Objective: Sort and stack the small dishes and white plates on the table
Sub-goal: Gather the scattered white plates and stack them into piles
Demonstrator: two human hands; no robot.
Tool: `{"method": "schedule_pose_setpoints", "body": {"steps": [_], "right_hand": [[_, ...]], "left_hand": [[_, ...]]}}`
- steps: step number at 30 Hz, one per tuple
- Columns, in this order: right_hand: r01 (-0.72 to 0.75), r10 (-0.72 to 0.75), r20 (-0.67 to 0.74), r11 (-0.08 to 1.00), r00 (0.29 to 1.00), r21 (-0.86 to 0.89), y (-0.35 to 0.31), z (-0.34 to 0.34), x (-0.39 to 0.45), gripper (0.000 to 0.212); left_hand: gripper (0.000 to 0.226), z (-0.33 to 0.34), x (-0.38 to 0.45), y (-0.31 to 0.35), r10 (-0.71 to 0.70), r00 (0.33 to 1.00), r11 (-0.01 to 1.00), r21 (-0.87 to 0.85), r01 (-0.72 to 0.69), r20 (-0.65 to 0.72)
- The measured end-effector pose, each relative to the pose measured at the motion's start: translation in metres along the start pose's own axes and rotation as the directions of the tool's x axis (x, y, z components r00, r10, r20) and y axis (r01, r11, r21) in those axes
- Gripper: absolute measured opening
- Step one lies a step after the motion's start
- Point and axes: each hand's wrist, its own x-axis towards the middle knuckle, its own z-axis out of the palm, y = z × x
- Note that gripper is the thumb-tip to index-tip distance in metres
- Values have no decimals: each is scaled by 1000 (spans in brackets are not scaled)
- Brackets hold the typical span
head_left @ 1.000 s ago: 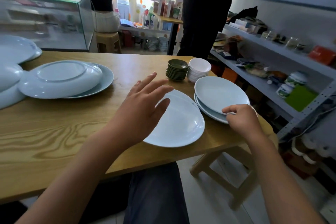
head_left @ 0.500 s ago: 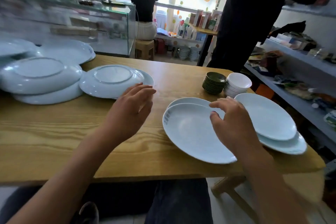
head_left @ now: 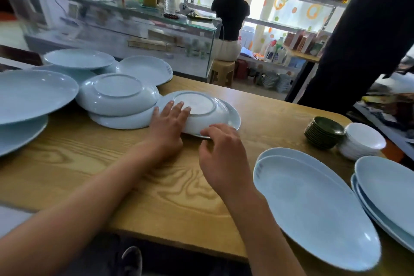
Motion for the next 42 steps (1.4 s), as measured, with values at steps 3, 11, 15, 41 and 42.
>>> {"method": "schedule_pose_setpoints", "body": {"steps": [3,11,15,41,42], "right_hand": [[7,-7,-31,1000,1000,-2,9,27,5,30],[30,15,-218,980,976,198,14,39,-5,23],[-1,62,-230,967,971,253,15,40,-6,23],[71,51,-432,963,900,262,13,2,13,37],[74,59,-463,962,884,264,13,-14,19,39]], "left_hand": [[82,3,8,-7,40,999,999,30,-41,27],[64,5,4,-9,48,996,997,63,-43,-76],[60,5,2,-17,57,977,998,50,-48,-207],[16,-57,-23,17,-380,785,624,-762,-174,-490],[17,-61,-23,22,-380,795,593,-784,-184,-474]]}}
